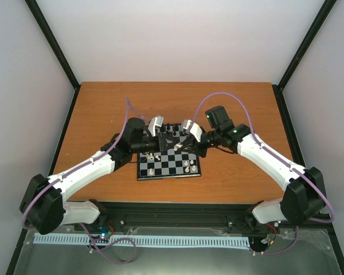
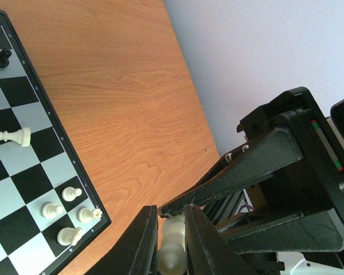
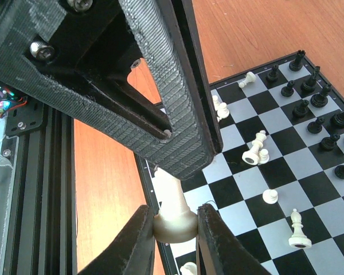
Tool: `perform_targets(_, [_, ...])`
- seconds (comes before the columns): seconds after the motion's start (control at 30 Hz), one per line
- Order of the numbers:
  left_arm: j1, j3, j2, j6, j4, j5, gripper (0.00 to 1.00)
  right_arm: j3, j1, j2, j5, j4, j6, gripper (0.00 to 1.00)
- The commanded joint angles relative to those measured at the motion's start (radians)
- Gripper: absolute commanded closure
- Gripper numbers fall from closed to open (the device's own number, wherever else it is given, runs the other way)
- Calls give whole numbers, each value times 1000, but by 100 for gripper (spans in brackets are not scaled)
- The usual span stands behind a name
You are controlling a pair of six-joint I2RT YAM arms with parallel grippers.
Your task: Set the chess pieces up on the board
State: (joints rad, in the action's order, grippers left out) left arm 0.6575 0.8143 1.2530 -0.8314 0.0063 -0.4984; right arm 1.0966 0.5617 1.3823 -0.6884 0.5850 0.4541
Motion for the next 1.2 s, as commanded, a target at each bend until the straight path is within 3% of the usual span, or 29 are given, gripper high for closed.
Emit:
perform_targets(0.0, [5,43,1,-5,20,-1,85,-3,-6,5,-3,-25,-3,83])
perform_targets(0.13, [5,70,-3,40,-62,28,87,4,-15,9,-13,-20,-21,65])
perform_targets(0.3, [5,168,-40,213,-364,253,88,18,-72,3,-94,18,-18,47])
perform_targets(0.43, [5,263,0,329,-594,336,88,14,-117,-22,-110,16,-14,45])
perform_targets(0.57, [5,287,59,385,-688,367,90,10,-123,-38,-58,6,-7,45])
perform_targets(0.73, [19,289,127,420,-737,408,90,-8,-138,-54,13,-27,-21,45])
perform_targets(0.87, [81,315,181,433,-763,512,89,-18,-158,-56,39,-48,-40,45])
perform_targets(1.17, [221,359,312,453,-750,562,86,-17,-168,-52,49,-49,-38,46])
